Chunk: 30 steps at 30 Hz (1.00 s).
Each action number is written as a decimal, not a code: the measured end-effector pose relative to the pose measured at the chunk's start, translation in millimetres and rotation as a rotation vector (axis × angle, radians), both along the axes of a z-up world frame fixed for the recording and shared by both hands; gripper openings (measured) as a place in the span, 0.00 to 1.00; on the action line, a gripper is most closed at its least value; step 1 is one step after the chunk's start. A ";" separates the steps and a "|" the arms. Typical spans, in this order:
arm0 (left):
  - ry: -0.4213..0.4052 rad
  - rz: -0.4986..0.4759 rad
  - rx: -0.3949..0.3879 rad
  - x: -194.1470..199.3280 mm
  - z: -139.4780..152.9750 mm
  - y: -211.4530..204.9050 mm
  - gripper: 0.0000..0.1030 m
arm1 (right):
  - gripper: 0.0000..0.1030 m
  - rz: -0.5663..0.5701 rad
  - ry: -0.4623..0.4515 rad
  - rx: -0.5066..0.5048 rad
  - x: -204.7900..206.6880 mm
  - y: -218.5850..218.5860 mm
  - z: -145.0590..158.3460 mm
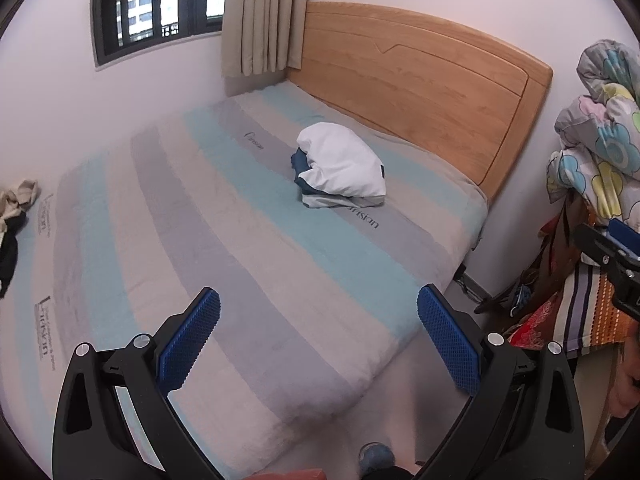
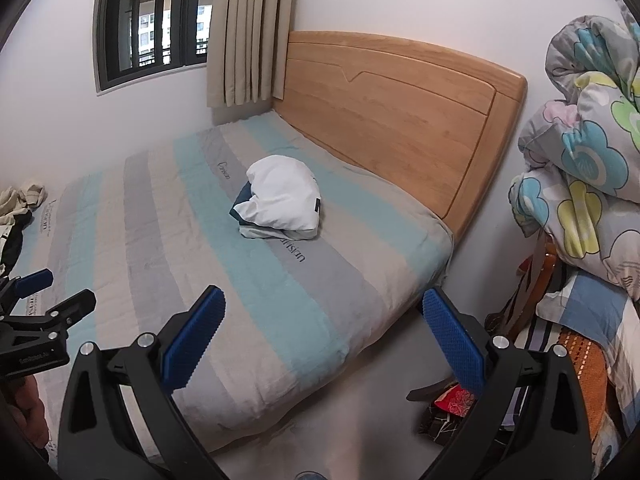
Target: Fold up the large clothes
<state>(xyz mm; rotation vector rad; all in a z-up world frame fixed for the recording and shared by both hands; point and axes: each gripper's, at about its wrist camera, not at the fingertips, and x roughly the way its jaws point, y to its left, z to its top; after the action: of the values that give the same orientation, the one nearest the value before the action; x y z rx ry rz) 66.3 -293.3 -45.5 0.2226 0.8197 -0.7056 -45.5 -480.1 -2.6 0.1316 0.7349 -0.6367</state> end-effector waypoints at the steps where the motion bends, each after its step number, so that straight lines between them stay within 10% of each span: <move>1: 0.001 -0.001 -0.001 0.1 -0.2 -0.5 0.94 | 0.93 -0.001 0.000 -0.002 -0.1 0.3 -0.2; 30: -0.050 0.035 0.005 2.3 1.9 11.2 0.94 | 0.93 0.039 0.001 0.035 15.2 -10.1 -14.8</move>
<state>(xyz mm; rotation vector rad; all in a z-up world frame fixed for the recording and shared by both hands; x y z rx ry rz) 68.5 -282.2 -43.6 0.2293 0.7760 -0.6625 -30.4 -490.2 -17.5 0.1489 0.7477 -0.5872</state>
